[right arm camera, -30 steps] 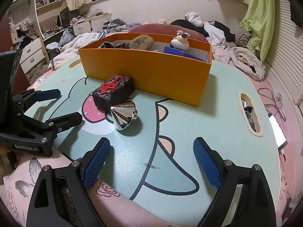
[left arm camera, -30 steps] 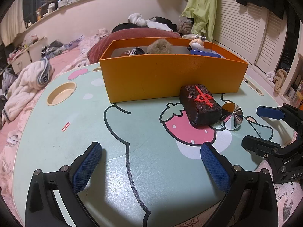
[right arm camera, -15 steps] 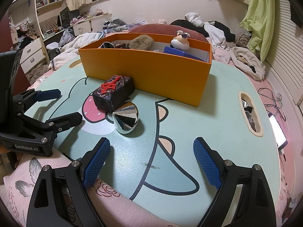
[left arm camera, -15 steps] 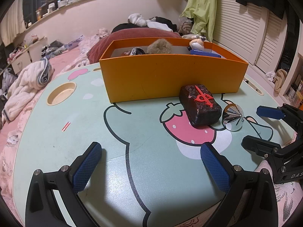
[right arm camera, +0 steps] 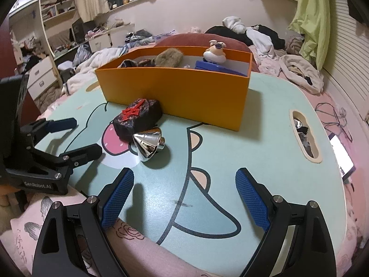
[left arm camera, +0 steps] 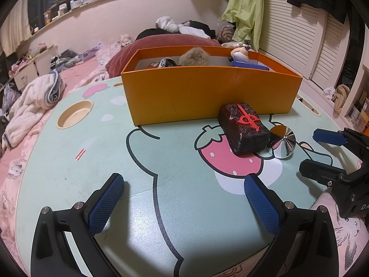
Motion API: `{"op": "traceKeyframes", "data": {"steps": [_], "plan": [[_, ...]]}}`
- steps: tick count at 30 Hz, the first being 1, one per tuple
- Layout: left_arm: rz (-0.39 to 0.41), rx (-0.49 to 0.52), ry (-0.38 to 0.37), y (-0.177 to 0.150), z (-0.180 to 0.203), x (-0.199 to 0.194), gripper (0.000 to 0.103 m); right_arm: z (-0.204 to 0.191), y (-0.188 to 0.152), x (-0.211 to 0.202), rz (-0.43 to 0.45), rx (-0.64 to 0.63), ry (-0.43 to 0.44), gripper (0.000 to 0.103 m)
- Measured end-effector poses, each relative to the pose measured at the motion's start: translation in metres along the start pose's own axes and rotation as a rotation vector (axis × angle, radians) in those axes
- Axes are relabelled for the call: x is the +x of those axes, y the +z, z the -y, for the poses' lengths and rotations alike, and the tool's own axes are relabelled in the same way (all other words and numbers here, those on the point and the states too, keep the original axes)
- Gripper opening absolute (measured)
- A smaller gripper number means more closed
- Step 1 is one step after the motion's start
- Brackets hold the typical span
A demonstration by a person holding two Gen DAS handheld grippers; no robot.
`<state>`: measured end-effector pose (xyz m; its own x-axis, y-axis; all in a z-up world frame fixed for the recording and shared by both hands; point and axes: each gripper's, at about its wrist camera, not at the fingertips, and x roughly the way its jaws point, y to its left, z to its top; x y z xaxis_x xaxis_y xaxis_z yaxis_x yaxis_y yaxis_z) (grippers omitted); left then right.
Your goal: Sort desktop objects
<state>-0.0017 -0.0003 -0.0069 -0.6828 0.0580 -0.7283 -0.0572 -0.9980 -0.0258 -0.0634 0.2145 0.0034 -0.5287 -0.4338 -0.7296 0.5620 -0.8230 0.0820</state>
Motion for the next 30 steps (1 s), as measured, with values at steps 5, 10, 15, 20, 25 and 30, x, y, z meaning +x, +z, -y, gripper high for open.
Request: {"op": "traceKeyframes", "data": {"steps": [5,10,15,20,25,30], "plan": [[0.000,0.000,0.001,0.000,0.000,0.000,0.103,-0.011,0.002,-0.007,0.038,-0.028,0.031,0.089],[0.000,0.000,0.001,0.000,0.000,0.000,0.103,-0.023,0.022,0.001,0.056,-0.076,0.062,0.076],[0.000,0.000,0.001,0.000,0.000,0.000,0.103,-0.018,0.032,0.026,-0.027,-0.032,0.136,0.034],[0.000,0.000,0.000,-0.001,0.000,0.000,0.103,-0.015,0.023,0.014,0.043,-0.011,0.156,0.031],[0.000,0.000,0.001,-0.001,0.000,0.000,0.103,-0.001,0.016,-0.009,0.156,0.050,0.147,0.031],[-0.017,-0.002,0.011,0.004,0.002,0.001,0.103,0.012,0.015,-0.021,0.223,0.118,0.093,0.031]]}}
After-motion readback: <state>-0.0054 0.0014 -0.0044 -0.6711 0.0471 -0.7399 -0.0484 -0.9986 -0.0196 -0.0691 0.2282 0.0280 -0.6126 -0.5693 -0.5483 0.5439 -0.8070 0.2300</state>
